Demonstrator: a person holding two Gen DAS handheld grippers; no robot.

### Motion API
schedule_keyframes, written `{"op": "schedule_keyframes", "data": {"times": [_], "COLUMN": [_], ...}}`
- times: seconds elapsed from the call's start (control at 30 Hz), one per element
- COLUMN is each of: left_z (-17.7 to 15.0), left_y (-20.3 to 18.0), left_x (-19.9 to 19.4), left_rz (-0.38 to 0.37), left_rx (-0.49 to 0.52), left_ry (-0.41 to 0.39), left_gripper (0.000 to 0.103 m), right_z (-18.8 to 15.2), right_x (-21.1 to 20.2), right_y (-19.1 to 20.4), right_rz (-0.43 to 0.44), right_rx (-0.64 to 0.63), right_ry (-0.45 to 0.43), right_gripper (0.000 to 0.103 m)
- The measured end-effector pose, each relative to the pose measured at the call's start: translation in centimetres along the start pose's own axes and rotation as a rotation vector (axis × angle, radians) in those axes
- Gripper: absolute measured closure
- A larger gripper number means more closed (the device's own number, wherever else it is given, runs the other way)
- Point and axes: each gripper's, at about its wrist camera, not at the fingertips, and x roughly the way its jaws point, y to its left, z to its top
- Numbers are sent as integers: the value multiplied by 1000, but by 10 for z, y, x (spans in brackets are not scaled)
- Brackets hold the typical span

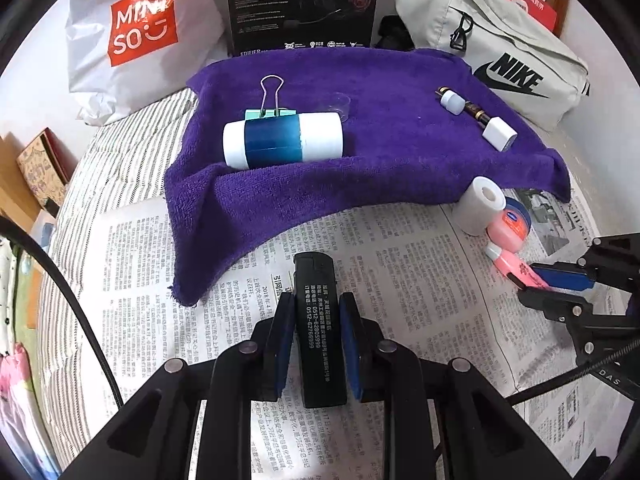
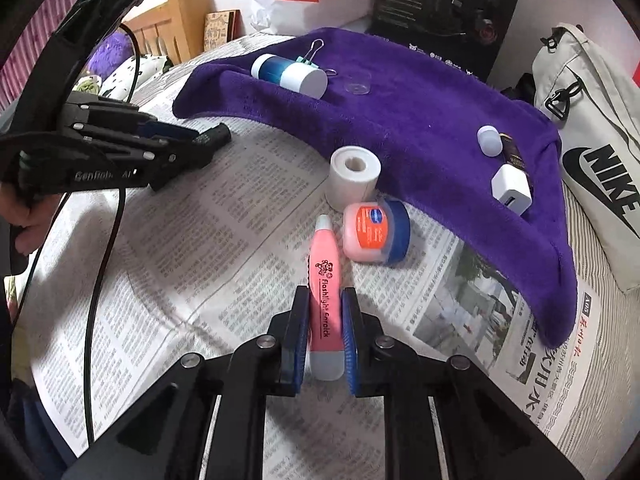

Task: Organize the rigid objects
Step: 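Lift the black box with the left tool while the right tool lifts the pink tube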

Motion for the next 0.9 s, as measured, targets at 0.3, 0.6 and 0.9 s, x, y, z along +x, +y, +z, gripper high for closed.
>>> {"op": "schedule_keyframes", "data": {"times": [0.3,0.6,0.9], "left_z": [-1,6,-3], "left_y": [17,13,3], "left_x": [-17,-28,-10], "left_rz": [-85,-87,-23], "left_rx": [-73,-58,-12], "left_ry": [-20,-29,24], "left_gripper": [82,82,81], "right_z": [-1,-1,-7], "right_x": [-23,-37,-36], "right_y": [-11,-24,-38], "right_rz": [47,28,11], "right_rx": [74,122,159], "right_ry": [-23,-54,-54], "right_gripper": [88,88,88]}}
